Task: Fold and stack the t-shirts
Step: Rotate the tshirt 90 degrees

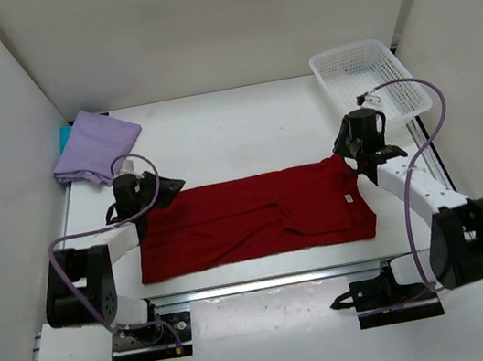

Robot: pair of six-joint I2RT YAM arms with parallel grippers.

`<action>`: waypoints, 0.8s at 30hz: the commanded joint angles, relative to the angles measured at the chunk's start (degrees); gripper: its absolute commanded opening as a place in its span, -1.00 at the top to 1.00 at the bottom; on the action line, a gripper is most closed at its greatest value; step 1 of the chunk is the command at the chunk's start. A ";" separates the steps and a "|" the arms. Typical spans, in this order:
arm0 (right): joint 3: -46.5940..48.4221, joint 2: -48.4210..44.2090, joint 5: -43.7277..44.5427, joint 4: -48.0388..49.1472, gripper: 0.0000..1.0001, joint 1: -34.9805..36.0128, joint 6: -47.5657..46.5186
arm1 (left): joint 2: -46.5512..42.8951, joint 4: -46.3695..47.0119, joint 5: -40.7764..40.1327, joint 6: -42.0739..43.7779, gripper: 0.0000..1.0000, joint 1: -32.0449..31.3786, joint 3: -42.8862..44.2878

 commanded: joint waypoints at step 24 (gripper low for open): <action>107.12 76.96 -23.18 -30.13 1.00 10.99 -6.78 | -15.07 -10.17 -0.81 11.14 0.42 -17.55 -6.35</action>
